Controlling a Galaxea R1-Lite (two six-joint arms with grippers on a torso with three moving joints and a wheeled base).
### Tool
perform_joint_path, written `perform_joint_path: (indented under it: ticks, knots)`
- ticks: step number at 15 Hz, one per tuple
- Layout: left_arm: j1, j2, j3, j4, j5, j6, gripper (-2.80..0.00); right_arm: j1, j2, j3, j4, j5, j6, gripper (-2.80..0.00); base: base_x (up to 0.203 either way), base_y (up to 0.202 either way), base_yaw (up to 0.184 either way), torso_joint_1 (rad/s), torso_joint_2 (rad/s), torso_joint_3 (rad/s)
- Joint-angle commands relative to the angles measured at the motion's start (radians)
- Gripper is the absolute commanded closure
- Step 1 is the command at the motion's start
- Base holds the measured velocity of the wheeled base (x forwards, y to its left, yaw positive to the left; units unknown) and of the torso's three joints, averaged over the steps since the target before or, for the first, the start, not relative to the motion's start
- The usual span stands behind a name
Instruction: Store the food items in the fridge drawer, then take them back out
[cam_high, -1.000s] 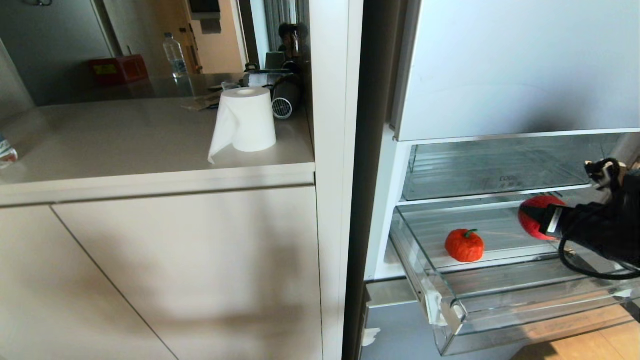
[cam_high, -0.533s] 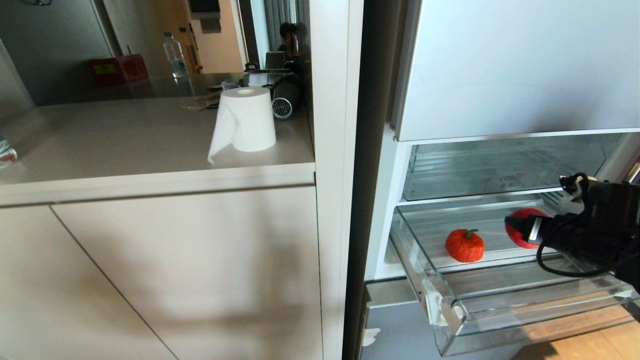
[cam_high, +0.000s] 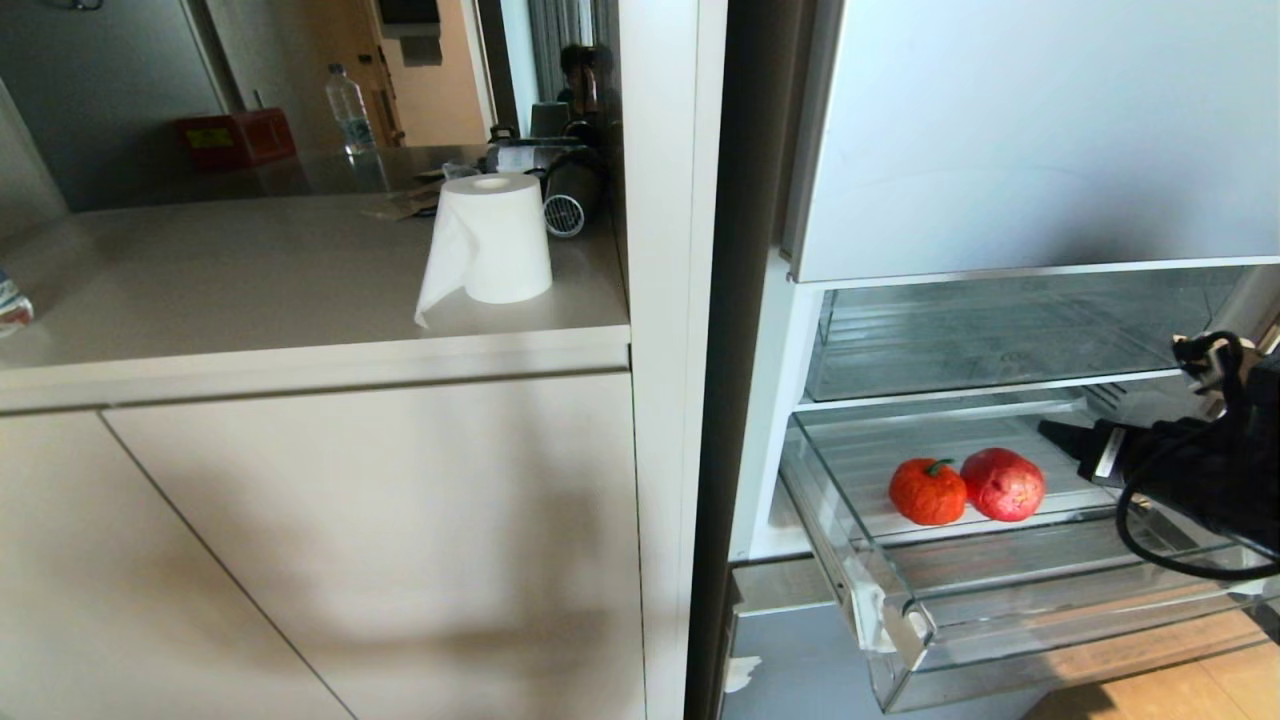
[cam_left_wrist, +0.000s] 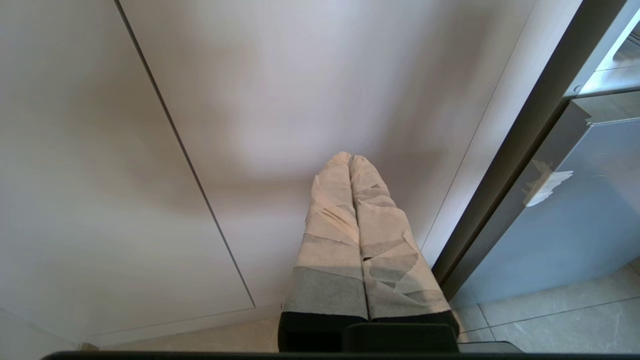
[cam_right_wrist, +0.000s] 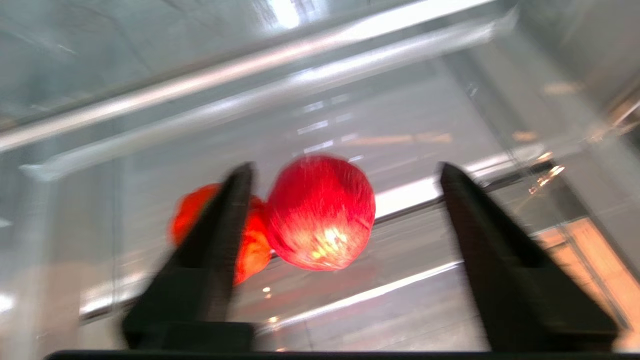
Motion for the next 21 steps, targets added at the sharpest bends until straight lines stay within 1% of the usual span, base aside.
perform_joint_path:
  ticks: [1, 4, 6, 8, 9, 10, 11, 13, 14, 16, 18, 21]
  knots:
    - [-0.001, 0.0, 0.0, 0.001, 0.0, 0.0, 0.0, 0.0, -0.171, 0.05, -0.003, 0.0, 0.0, 0.0, 0.0, 0.0, 0.0, 0.0, 0.0, 0.0]
    - [-0.001, 0.0, 0.0, 0.001, 0.0, 0.0, 0.0, 0.0, -0.454, 0.181, 0.03, 0.0, -0.006, 0.0, 0.0, 0.0, 0.0, 0.0, 0.0, 0.0]
    - [-0.001, 0.0, 0.0, 0.001, 0.0, 0.0, 0.0, 0.0, -0.659, 0.284, 0.113, 0.0, -0.008, 0.0, 0.0, 0.0, 0.0, 0.0, 0.0, 0.0]
    - [-0.001, 0.0, 0.0, 0.001, 0.0, 0.0, 0.0, -0.001, -0.875, 0.366, 0.273, -0.001, -0.006, 0.0, 0.0, 0.0, 0.0, 0.0, 0.0, 0.0]
    - [0.0, 0.0, 0.0, 0.001, 0.0, 0.0, 0.0, -0.002, -0.967, 0.4, 0.398, 0.001, -0.004, 0.0, 0.0, 0.0, 0.0, 0.0, 0.0, 0.0]
    - [0.0, 0.0, 0.0, 0.001, 0.0, 0.0, 0.0, -0.002, -1.024, 0.425, 0.561, 0.006, -0.003, 0.0, 0.0, 0.0, 0.0, 0.0, 0.0, 0.0]
    - [0.0, 0.0, 0.0, 0.001, 0.0, 0.0, 0.0, -0.001, -1.051, 0.44, 0.675, 0.02, -0.002, 0.0, 0.0, 0.0, 0.0, 0.0, 0.0, 0.0]
    - [0.0, 0.0, 0.0, 0.001, 0.0, 0.0, 0.0, 0.003, -1.008, 0.447, 0.735, 0.058, -0.004, 0.0, 0.0, 0.0, 0.0, 0.0, 0.0, 0.0]
    - [0.0, 0.0, 0.0, 0.001, 0.0, 0.0, 0.0, 0.005, -0.936, 0.445, 0.749, 0.076, -0.013, 0.0, 0.0, 0.0, 0.0, 0.0, 0.0, 0.0]
    - [-0.001, 0.0, 0.0, 0.001, 0.0, 0.0, 0.0, 0.007, -0.74, 0.426, 0.753, 0.103, -0.058, 0.0, 0.0, 0.0, 0.0, 0.0, 0.0, 0.0]
    - [-0.001, 0.0, 0.0, 0.001, 0.0, 0.0, 0.0, 0.008, -0.534, 0.388, 0.691, 0.119, -0.096, 0.0, 0.0, 0.0, 0.0, 0.0, 0.0, 0.0]
    - [0.0, 0.0, 0.0, 0.001, 0.0, 0.0, 0.0, 0.01, -0.245, 0.296, 0.501, 0.13, -0.123, 0.0, 0.0, 0.0, 0.0, 0.0, 0.0, 0.0]
